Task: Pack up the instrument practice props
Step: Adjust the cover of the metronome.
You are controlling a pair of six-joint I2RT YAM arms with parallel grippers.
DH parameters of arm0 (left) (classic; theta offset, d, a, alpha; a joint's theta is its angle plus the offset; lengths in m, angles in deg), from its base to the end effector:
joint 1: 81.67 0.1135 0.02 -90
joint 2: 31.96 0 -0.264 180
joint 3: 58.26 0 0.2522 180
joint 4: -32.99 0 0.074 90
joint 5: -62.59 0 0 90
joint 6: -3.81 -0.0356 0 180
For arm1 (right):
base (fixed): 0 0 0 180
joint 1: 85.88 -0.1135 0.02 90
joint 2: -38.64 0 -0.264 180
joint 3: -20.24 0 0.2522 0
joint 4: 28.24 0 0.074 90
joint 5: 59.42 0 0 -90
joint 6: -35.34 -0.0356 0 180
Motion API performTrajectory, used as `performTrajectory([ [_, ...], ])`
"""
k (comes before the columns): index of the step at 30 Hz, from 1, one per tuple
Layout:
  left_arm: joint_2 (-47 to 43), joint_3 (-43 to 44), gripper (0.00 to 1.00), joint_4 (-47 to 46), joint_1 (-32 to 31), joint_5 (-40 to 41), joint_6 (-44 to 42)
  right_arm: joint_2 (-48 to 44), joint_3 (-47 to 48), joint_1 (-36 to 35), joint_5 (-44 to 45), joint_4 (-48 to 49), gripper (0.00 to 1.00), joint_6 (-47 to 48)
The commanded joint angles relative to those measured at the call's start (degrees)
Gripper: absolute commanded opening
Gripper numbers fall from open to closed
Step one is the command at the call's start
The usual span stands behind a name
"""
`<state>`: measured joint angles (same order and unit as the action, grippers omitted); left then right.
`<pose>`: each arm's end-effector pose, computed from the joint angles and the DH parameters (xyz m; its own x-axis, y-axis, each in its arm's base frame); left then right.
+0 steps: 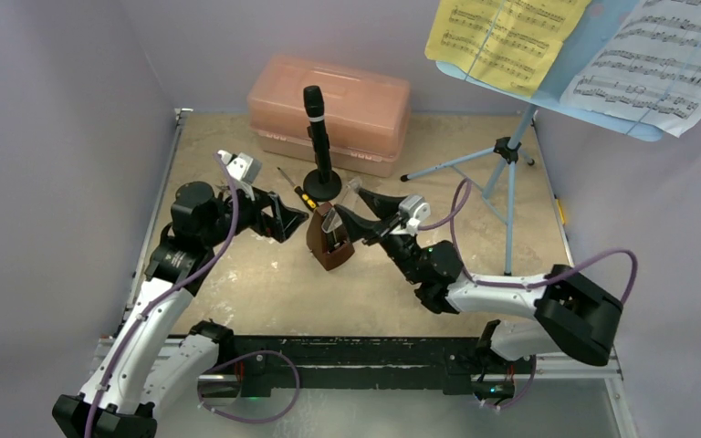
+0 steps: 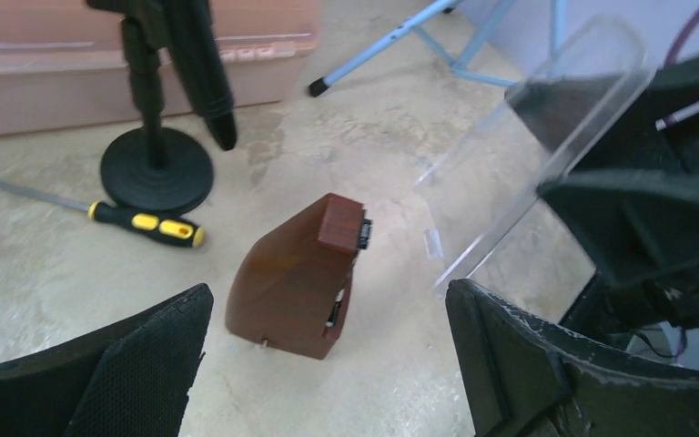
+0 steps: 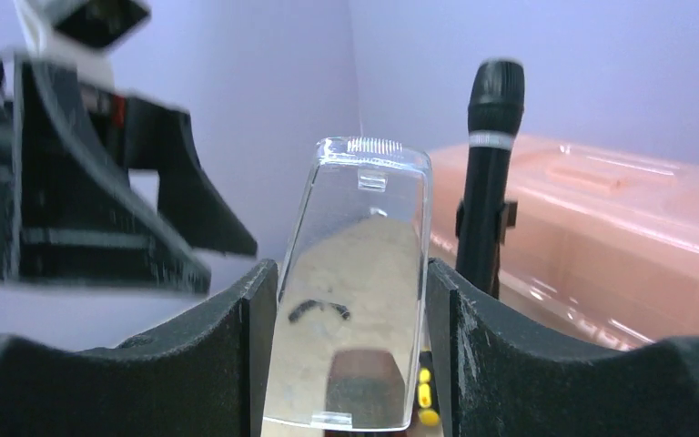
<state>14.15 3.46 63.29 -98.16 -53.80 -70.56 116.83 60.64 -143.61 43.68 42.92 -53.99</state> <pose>0.1703 -0.0669 0.3448 -0.4137 -0.1292 -0.9012 0.5764 0.7290 -0.3692 0.1435 0.2122 0.2771 0.3021 0.4571 -0.8365 -0.7190 0.6855 0.1149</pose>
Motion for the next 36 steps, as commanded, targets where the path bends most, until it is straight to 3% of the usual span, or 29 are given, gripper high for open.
performTrajectory([
  [1, -1.61, -1.16, 0.99, -5.98, 0.39, -9.4, -0.87, -5.5, 6.97, 0.04, 5.1, -11.02, 0.0, -8.21],
  [9, -2.06, -2.94, 0.98, -10.13, 0.17, -17.96, -0.61, -7.7, 18.59, -0.01, 7.51, -35.05, 0.0, -18.6],
  [16, -2.95, -3.82, 0.98, -10.87, -0.7, -18.46, -1.22, -4.53, 28.07, -0.22, 6.11, -50.34, 0.0, -25.68],
  [27, -0.29, -2.7, 0.87, -7.78, -1.09, -14.64, -2.89, -3.6, 30.48, -1.72, 3.32, -53.55, 0.0, -28.01],
  [36, 1.24, -2.53, 0.68, -7.06, -1.33, -14.6, -3.42, -1.44, 33.72, -3.68, 2.16, -55.3, 0.0, -29.17],
])
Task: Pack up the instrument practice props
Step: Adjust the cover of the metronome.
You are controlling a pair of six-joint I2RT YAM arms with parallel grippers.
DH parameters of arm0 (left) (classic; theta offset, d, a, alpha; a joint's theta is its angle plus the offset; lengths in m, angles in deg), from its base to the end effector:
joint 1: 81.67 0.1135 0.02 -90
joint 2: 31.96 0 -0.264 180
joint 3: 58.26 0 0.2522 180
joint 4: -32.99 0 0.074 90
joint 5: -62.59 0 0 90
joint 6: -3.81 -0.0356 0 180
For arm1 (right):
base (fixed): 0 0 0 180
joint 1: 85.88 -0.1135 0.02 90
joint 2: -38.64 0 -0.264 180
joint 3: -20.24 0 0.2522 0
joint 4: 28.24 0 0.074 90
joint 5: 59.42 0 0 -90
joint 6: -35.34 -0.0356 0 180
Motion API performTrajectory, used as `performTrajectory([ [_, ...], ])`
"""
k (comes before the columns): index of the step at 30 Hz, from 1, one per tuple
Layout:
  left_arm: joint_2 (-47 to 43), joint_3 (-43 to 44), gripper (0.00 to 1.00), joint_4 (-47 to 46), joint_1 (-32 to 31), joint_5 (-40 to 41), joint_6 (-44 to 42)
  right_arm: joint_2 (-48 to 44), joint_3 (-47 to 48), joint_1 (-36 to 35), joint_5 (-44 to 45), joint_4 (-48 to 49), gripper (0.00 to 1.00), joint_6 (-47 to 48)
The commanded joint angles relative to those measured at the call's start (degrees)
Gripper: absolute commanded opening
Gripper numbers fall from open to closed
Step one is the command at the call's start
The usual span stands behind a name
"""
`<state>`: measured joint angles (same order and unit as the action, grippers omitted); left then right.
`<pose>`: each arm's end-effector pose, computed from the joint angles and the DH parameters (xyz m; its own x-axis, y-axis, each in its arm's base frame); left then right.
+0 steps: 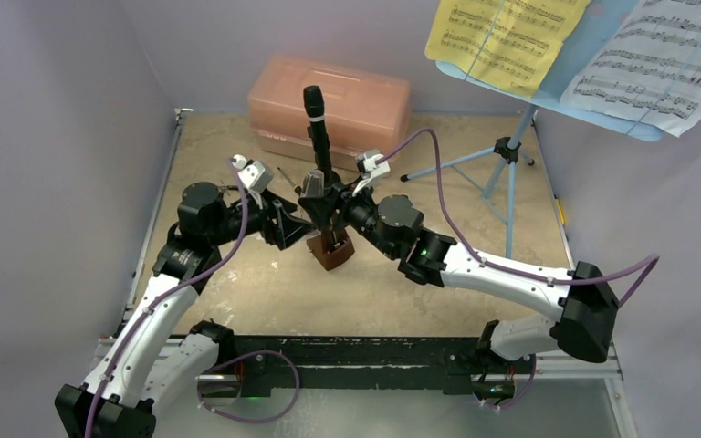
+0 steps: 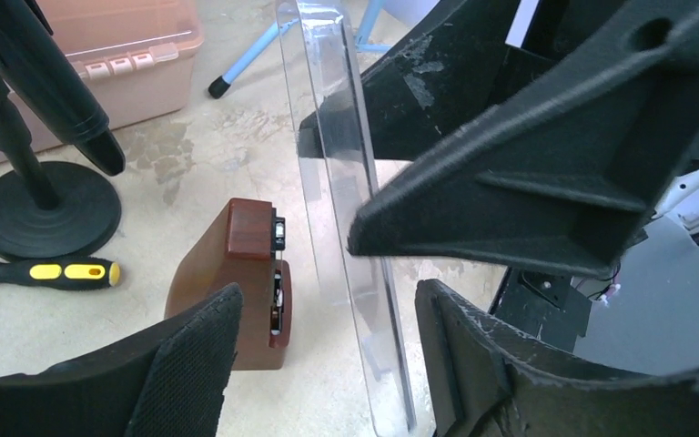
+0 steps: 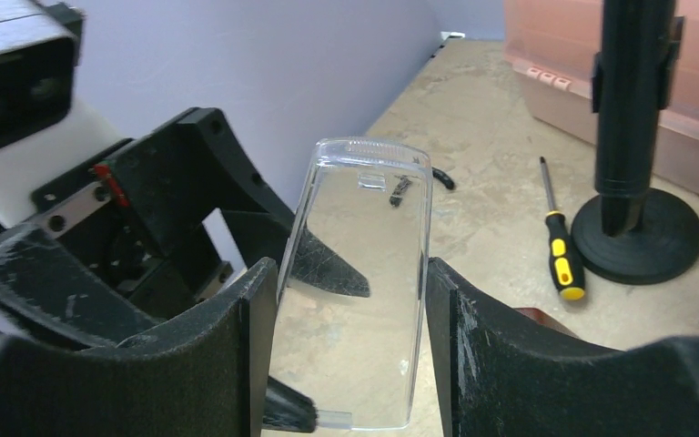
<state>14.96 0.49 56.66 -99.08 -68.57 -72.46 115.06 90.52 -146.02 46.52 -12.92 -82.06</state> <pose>0.1697 -0.0778 0.3373 -0.3895 -0.0651 -0.9187 0.7694 0.5252 -0.3635 0.1656 0.2688 0.3604 -0.2511 0.4514 -0.8563 -0.6571 0.5701 0.4932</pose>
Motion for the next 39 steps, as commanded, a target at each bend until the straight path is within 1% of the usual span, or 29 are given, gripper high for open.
performTrajectory([
  [1, 0.6, 0.41, 0.67, -0.43, -0.52, 0.21, -1.48, 0.51, 4.2, -1.6, -0.45, 0.54, 0.0, -1.09],
  [2, 0.66, 0.44, 0.65, -0.3, -0.52, 0.21, -1.51, 0.83, 4.64, -1.94, -0.02, 0.45, 0.0, -0.87],
  [5, 0.79, 0.48, 0.55, 0.0, -0.69, 0.05, -1.73, 1.09, 5.14, -2.54, 0.4, 0.15, 0.0, -0.68],
  [7, 0.8, 0.49, 0.44, 0.13, -0.75, 0.02, -1.87, 0.82, 5.19, -2.74, 0.41, 0.0, 0.0, -0.68],
  [10, 0.64, 0.62, 0.23, 0.36, -0.87, -0.37, -2.22, 0.35, 5.1, -2.77, 0.93, -0.57, 0.0, -0.81],
  [11, 0.57, 0.62, 0.18, 0.31, -0.92, -0.48, -2.38, 0.15, 5.1, -2.79, 1.25, -0.91, 0.0, -0.68],
  [15, 0.08, 0.62, 0.0, 0.53, -1.14, -0.6, -2.73, -0.83, 5.01, -2.79, 3.05, -2.32, 0.11, -0.67],
  [18, -0.11, 0.62, 0.0, 0.48, -1.33, -0.71, -2.94, -1.47, 4.92, -2.77, 3.43, -3.06, 0.25, -1.61],
  [20, -0.22, 0.62, 0.0, 0.57, -1.46, -1.03, -3.15, -1.44, 5.35, -2.78, 2.18, -4.31, 0.33, -2.7],
  [24, -0.5, 0.62, 0.0, 0.67, -1.88, -1.57, -3.73, 0.16, 8.78, -2.77, 1.68, -10.82, 0.51, -3.66],
  [27, -0.66, 0.62, 0.0, 0.8, -2.14, -1.73, -4.09, 1.54, 11.46, -2.74, 1.58, -14.61, 0.61, -3.89],
  [32, -0.82, 0.62, 0.0, 0.93, -2.53, -1.8, -4.43, 3.2, 14.12, -2.67, 1.54, -19.07, 0.72, -4.29],
  [34, -0.91, 0.62, 0.0, 1.0, -2.71, -1.68, -4.63, 3.4, 14.71, -2.59, 1.99, -20.57, 0.75, -4.48],
  [39, -1.14, 0.62, 0.0, 1.22, -2.94, -1.72, -4.92, 2.91, 14.94, -2.23, 2.01, -22.56, 0.77, -4.94],
])
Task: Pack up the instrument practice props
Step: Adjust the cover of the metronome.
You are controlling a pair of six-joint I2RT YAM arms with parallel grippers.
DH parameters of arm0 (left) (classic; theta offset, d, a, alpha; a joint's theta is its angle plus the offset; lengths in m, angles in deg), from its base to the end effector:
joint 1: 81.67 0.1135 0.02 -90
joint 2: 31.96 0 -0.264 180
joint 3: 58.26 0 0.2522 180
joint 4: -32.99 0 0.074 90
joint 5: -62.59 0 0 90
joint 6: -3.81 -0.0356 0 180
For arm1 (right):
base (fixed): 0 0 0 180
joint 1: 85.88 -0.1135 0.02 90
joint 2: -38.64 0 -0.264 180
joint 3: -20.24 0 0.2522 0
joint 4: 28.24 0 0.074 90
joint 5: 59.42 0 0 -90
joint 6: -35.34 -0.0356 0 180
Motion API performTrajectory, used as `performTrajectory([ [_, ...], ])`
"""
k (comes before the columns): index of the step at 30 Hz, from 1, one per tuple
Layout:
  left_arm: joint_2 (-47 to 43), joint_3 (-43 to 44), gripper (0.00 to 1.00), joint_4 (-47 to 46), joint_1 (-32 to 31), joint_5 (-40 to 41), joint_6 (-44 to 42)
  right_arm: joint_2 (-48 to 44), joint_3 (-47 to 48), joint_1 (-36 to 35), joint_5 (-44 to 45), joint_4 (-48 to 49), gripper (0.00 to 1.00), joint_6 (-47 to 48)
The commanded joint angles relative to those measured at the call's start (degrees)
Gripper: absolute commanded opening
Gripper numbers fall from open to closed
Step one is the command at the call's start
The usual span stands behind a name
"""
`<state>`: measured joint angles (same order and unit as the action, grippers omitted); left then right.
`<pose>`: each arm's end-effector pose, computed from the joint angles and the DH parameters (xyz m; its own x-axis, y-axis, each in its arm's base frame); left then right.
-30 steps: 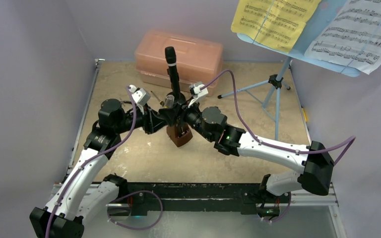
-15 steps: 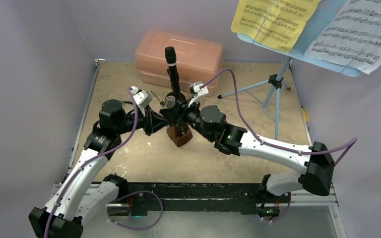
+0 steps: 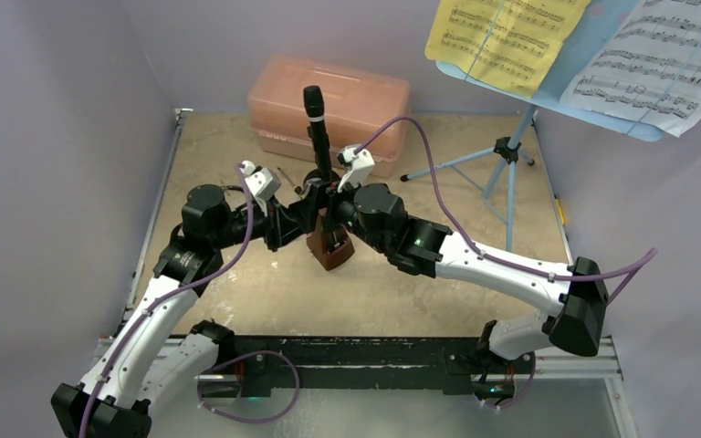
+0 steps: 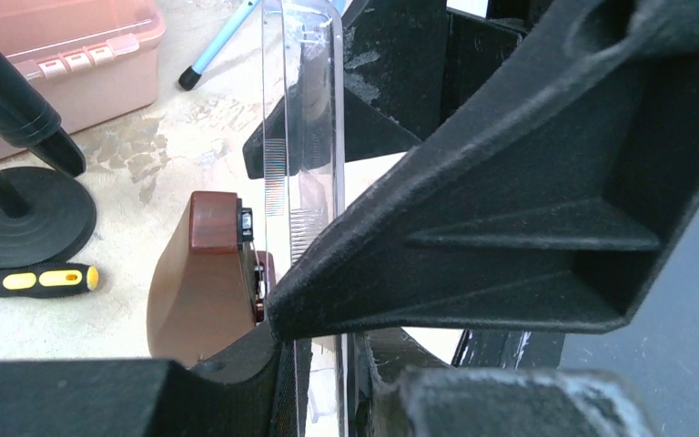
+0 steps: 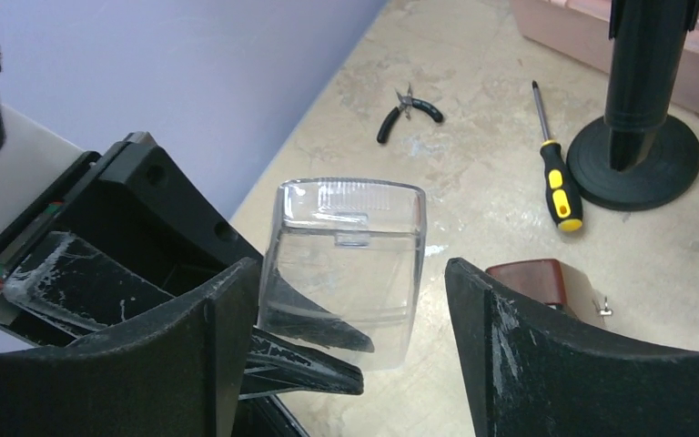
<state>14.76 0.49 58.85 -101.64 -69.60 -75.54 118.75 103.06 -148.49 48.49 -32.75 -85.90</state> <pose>0.1640 -0.0850 0.3343 -0.3808 -0.0073 -0.9246 0.8095 0.4806 -0.3372 0.1636 0.2919 0.3821 -0.3772 0.3447 -0.8596 -0.5940 0.6221 0.5101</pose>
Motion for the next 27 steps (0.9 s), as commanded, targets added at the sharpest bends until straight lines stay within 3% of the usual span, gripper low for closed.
performTrajectory([
  [1, -1.0, 0.62, 0.0, -0.99, -0.46, -0.7, -1.86, -0.83, 2.46, 0.35, 0.01, -3.04, 0.77, -1.16],
  [16, -1.25, 0.56, 0.0, -1.06, -1.3, -1.94, -2.56, -2.46, 0.78, 2.91, -3.03, -0.64, 0.72, -2.78],
  [27, -1.19, 0.53, 0.0, -1.23, -1.7, -2.29, -2.65, -3.74, -1.48, 4.14, -2.53, 2.26, 0.6, -3.65],
])
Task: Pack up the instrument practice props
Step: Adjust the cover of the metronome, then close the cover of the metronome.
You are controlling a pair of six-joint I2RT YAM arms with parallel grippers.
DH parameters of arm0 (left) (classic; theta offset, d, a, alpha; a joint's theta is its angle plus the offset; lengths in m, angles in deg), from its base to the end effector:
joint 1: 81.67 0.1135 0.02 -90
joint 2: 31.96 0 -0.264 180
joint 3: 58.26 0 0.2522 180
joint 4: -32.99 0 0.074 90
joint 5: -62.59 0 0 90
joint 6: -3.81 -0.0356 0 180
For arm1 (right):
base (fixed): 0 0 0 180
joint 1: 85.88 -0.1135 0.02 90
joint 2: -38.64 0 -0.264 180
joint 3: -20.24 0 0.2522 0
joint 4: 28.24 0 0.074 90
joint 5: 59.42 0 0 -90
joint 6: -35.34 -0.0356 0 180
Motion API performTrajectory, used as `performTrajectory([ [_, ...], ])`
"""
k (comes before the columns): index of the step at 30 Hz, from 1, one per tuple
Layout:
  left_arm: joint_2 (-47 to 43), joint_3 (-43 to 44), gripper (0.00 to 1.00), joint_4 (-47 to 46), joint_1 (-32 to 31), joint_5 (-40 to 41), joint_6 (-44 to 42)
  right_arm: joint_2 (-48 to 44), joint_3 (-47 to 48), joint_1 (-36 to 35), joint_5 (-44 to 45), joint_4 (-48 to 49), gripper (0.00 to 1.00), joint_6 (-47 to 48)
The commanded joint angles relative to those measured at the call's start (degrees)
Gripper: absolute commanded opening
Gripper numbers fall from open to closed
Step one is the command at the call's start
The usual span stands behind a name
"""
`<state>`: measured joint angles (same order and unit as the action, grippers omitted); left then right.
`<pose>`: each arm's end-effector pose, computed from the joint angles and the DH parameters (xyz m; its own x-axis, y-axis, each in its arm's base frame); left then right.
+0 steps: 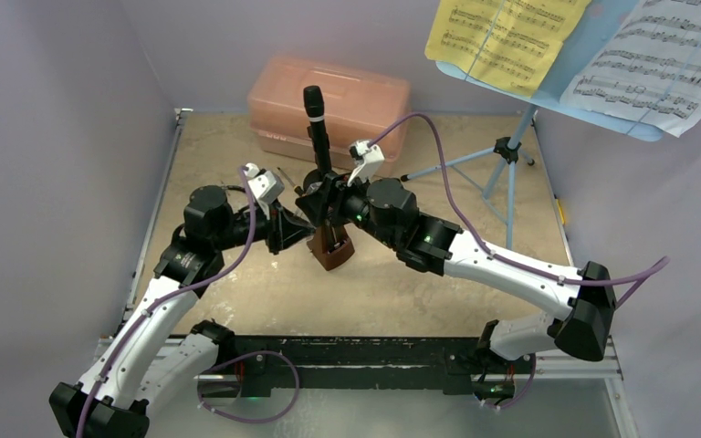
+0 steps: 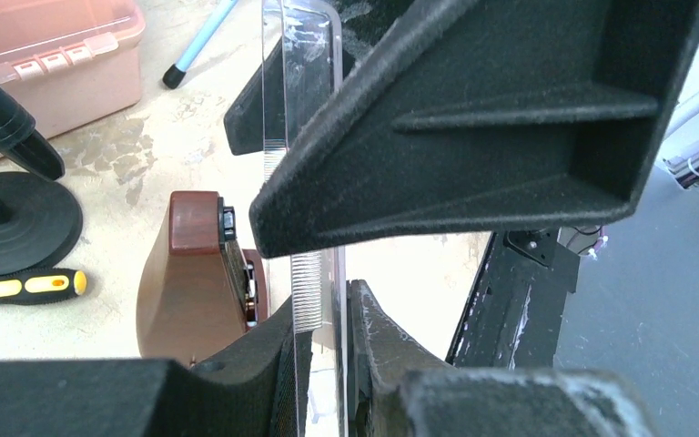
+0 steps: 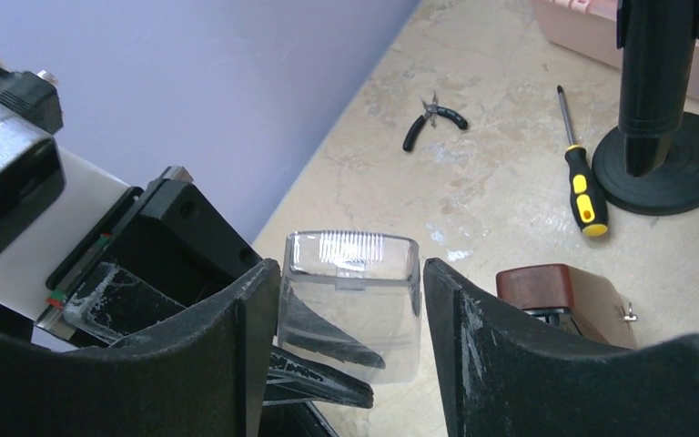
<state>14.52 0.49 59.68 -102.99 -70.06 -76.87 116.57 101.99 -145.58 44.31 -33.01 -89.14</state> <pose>0.1605 -0.0885 0.3336 -0.3712 0.0170 -0.9284 0.8295 0.4554 -0.3233 0.1713 0.2763 0.3867 -0.4139 0.3817 -0.8264 -0.5879 0.5810 0.5628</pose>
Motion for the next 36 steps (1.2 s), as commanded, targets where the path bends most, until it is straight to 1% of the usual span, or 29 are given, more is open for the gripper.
performTrajectory([
  [1, -0.95, 0.53, 0.0, -2.06, -0.35, -1.86, -1.27, -1.62, -0.59, 1.27, 1.64, 2.52, 0.57, -0.46],
  [6, -1.1, 0.53, 0.0, -1.99, -0.34, -1.14, -1.13, -2.44, -1.96, 1.57, 0.93, 3.77, 0.41, 0.14],
  [7, -1.12, 0.51, 0.03, -1.9, -0.38, -0.83, -1.12, -2.79, -2.49, 1.6, 0.63, 4.47, 0.39, 0.51],
  [8, -1.23, 0.53, 0.08, -1.94, -0.35, -0.47, -1.06, -3.25, -3.08, 1.59, 0.45, 5.03, 0.36, 0.95],
  [12, -1.62, 0.53, 0.33, -1.72, -0.32, 1.3, -0.82, -5.79, -5.92, 1.61, 0.81, 7.68, 0.29, 3.83],
  [14, -1.77, 0.58, 0.43, -1.55, -0.33, 2.52, -0.63, -8.11, -8.07, 1.67, 1.74, 9.02, 0.26, 5.83],
  [15, -1.93, 0.61, 0.51, -1.51, -0.33, 3.14, -0.5, -9.13, -9.3, 1.61, 1.96, 10.01, 0.24, 7.05],
  [17, -2.05, 0.79, 0.6, -1.29, -0.3, 4.13, -0.4, -11.5, -12.06, 1.66, 1.95, 12.86, 0.23, 10.08],
  [19, -2.32, 0.88, 0.65, -1.28, -0.29, 5.13, -0.28, -13.62, -15.16, 1.65, 2.5, 16.0, 0.23, 13.56],
  [22, -2.63, 0.89, 0.69, -1.17, -0.32, 7.13, 0.06, -16.05, -20.86, 1.65, 5.02, 23.37, 0.2, 19.69],
  [24, -2.45, 0.89, 0.7, -0.81, -0.3, 10.72, 0.59, -16.63, -23.93, 1.61, 4.72, 26.76, 0.18, 23.66],
  [27, -0.83, 2.15, 0.73, 2.14, -0.21, 16.66, 0.54, -16.54, -28.2, 1.54, 4.01, 32.56, 0.16, 29.14],
  [31, -0.04, 2.69, 0.82, 2.81, -0.13, 20.72, 1.39, -15.49, -34.22, 1.55, 2.57, 41.67, 0.16, 33.4],
  [36, 0.02, 3.39, 0.88, 4.62, 0.18, 28.08, 2.32, -12.41, -38.95, 1.51, 1.69, 52.37, 0.15, 36.95],
])
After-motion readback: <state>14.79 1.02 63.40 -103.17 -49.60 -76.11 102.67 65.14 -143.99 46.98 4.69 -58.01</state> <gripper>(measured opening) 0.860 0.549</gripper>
